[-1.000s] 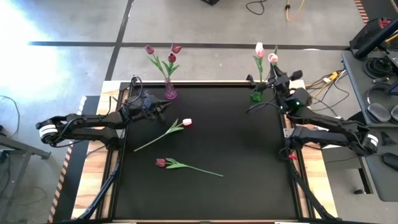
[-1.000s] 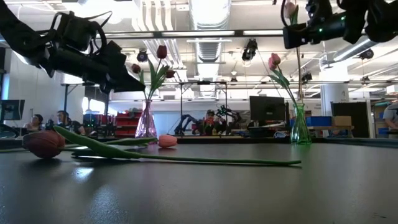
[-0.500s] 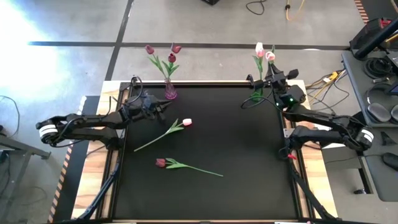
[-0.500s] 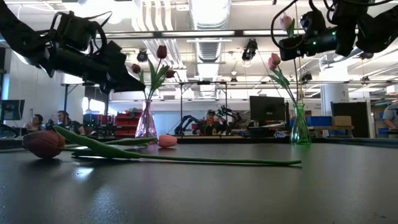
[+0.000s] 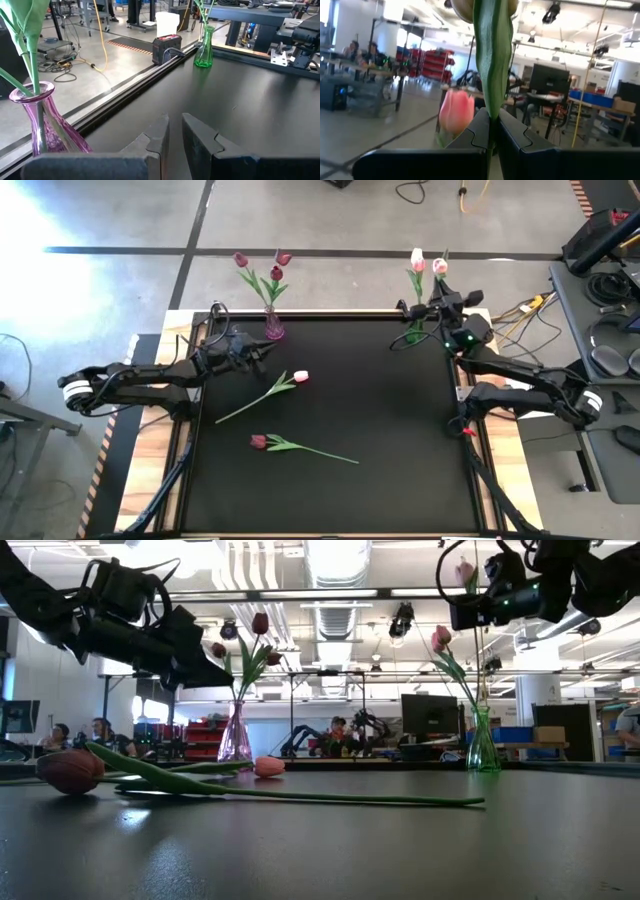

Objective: Sort flowers into vase by color
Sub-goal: Put the right pink flower into the green vase

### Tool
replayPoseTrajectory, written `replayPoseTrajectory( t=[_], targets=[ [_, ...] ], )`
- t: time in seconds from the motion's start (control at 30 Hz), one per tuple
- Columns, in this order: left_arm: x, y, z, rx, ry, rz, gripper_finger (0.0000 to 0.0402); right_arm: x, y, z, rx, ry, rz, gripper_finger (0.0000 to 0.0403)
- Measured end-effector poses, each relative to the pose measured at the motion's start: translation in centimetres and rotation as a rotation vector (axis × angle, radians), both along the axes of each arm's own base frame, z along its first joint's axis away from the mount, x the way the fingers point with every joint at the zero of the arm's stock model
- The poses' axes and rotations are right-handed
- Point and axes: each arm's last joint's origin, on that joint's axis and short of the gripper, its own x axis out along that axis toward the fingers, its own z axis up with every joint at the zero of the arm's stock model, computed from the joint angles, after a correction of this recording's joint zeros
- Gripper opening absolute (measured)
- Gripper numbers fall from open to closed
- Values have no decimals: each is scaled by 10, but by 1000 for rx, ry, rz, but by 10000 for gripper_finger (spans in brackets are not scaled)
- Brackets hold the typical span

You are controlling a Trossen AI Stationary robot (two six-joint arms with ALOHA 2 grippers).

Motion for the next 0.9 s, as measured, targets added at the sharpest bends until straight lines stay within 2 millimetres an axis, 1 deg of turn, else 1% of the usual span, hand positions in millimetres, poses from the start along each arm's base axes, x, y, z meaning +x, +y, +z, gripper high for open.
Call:
replayPoseTrajectory(
  t=[0.17, 0.43, 0.7, 0.9],
  targets=[
    [0, 0, 0, 0, 0, 0, 37, 1, -1, -1, 44, -8, -16, 12],
    [0, 0, 0, -2, -1, 0, 37, 0, -1, -1, 53, -11, -21, 12],
    [0, 0, 0, -2, -1, 0, 37, 0, -1, 10, 72, -7, -22, 12],
    [0, 0, 0, -5, -2, 1, 37, 1, -2, 4, 116, 11, -21, 12]
  ],
)
